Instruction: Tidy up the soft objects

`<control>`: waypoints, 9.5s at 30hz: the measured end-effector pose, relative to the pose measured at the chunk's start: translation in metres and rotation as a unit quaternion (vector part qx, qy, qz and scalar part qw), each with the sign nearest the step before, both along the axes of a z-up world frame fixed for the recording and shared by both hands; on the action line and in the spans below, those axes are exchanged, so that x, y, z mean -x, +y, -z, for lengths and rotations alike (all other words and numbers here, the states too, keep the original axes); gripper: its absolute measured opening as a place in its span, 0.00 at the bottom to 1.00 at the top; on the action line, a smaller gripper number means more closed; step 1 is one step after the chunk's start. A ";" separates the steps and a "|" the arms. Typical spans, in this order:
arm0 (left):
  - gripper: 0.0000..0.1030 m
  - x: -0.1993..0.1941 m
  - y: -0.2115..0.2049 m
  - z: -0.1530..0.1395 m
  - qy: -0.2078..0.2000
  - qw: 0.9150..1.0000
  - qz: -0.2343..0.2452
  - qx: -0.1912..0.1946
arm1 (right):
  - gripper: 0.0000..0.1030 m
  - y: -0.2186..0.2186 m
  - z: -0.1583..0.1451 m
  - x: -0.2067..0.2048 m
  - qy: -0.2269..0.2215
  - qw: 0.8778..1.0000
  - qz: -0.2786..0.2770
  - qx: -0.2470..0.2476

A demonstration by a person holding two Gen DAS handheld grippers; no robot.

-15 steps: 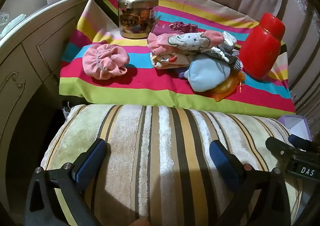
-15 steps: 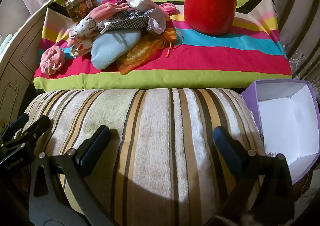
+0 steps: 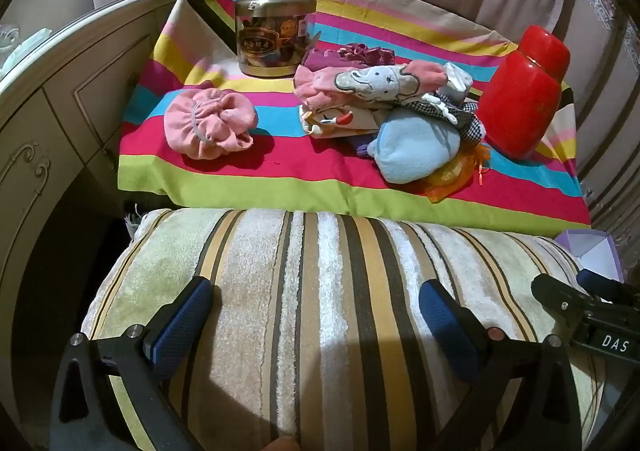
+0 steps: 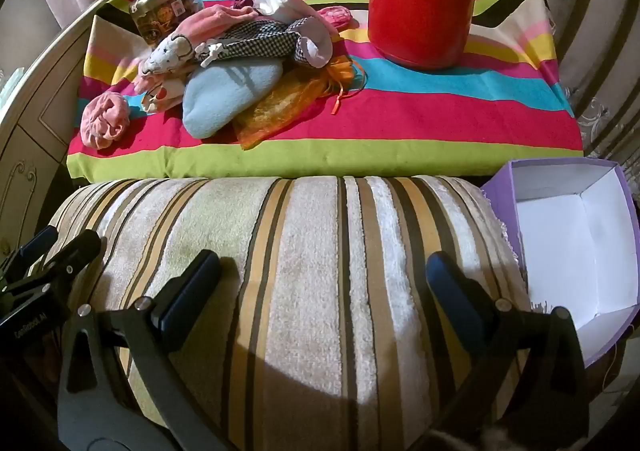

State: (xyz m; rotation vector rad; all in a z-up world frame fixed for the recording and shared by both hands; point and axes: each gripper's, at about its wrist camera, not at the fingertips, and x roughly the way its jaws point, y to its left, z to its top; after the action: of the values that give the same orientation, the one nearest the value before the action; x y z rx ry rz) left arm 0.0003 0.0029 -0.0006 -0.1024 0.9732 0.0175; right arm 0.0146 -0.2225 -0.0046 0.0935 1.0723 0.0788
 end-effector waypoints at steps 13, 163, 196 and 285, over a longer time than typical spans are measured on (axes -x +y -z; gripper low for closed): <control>1.00 0.000 0.000 0.000 0.000 1.000 0.000 -0.001 | 1.00 0.000 0.000 0.000 0.000 1.000 -0.002 0.001; 0.30 -0.104 0.106 -0.011 -0.080 0.986 -0.124 0.084 | 0.23 0.100 -0.057 -0.153 -0.181 0.960 -0.188 -0.105; 0.30 -0.066 -0.009 -0.058 -0.137 0.984 -0.009 0.115 | 0.23 -0.112 -0.087 -0.016 -0.232 0.961 -0.010 -0.150; 0.57 -0.229 -0.042 0.003 -0.008 0.984 0.073 0.163 | 0.68 -0.085 -0.033 -0.083 -0.108 0.990 0.011 -0.085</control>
State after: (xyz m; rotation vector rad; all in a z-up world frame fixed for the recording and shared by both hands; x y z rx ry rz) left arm 0.2296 -0.0389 -0.0036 -0.3319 0.9599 -0.2785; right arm 0.0971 -0.3075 0.0283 0.2445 0.8466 0.1576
